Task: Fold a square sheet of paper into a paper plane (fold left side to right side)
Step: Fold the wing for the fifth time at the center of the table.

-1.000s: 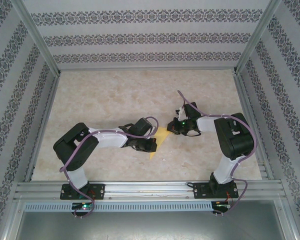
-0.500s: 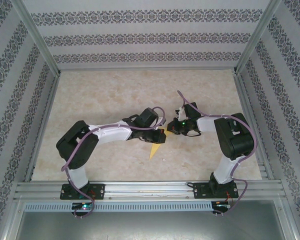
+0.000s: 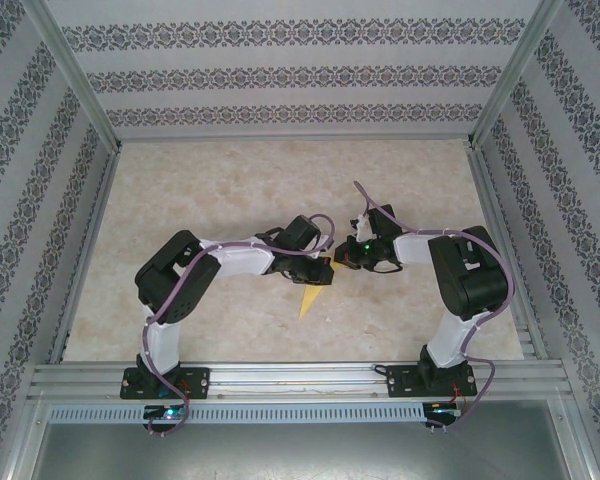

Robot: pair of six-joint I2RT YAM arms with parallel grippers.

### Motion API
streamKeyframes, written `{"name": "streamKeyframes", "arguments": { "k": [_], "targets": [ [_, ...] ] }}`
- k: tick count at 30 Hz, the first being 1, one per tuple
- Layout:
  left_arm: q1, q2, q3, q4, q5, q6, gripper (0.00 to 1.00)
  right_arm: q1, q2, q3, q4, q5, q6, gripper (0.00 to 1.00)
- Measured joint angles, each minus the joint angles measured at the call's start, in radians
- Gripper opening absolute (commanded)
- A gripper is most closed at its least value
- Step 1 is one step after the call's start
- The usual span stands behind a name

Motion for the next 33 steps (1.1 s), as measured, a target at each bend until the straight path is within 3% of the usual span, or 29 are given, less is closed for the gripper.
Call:
{"name": "streamKeyframes", "arguments": {
  "k": [19, 33],
  "targets": [
    [0.002, 0.012, -0.076, 0.107, 0.023, -0.001, 0.0, 0.0, 0.0, 0.004, -0.01, 0.002, -0.012, 0.0],
    [0.002, -0.077, -0.198, 0.151, 0.032, -0.011, 0.0, 0.0, 0.005, 0.014, -0.027, 0.004, -0.03, 0.0]
  ]
}}
